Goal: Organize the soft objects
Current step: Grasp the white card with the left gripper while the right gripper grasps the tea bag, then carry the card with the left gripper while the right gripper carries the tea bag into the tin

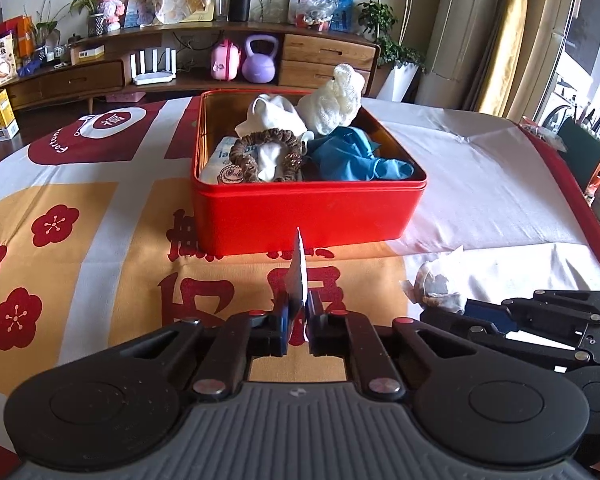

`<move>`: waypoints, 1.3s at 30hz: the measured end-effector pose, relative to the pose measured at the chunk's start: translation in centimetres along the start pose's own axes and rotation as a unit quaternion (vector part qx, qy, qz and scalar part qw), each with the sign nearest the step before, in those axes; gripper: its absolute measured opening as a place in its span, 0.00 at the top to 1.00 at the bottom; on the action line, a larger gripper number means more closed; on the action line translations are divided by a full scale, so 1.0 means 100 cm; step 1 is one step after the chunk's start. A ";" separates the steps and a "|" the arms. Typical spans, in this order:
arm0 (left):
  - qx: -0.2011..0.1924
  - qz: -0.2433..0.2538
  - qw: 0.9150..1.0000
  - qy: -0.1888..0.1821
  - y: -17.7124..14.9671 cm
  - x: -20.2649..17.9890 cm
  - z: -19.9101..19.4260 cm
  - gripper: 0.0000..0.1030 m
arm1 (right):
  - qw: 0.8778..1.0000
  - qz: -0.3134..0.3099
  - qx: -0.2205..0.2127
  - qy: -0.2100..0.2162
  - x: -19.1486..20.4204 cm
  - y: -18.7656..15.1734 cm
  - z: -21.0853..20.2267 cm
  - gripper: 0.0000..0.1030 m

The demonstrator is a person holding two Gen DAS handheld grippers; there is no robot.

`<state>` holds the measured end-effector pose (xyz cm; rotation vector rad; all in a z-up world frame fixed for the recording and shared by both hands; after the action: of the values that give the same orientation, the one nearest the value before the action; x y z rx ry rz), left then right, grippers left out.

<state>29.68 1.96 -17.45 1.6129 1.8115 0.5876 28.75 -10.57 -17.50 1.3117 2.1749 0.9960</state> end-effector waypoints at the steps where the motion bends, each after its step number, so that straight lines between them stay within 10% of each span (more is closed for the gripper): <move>1: 0.000 0.000 1.000 -0.001 0.000 -0.001 -0.002 0.92 | 1.000 0.003 -0.001 0.002 0.001 0.001 -0.002 0.87; 39: -0.093 0.031 0.994 -0.038 0.074 -0.032 -0.096 0.92 | 0.995 -0.004 -0.092 0.046 -0.002 0.107 -0.096 0.87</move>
<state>28.17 0.68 -5.02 1.5491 1.6073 0.6924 28.80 -10.98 -3.16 1.1934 2.0942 1.2429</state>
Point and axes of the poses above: each gripper's, at about its wrist camera, not at the fingertips, and z roughly the way its jaws point, x to its left, y to its top, the point moved 9 cm from there along z, roughly the way its jaws point, and after that the axes turned 2 degrees about -y, right-handed, at the moved point
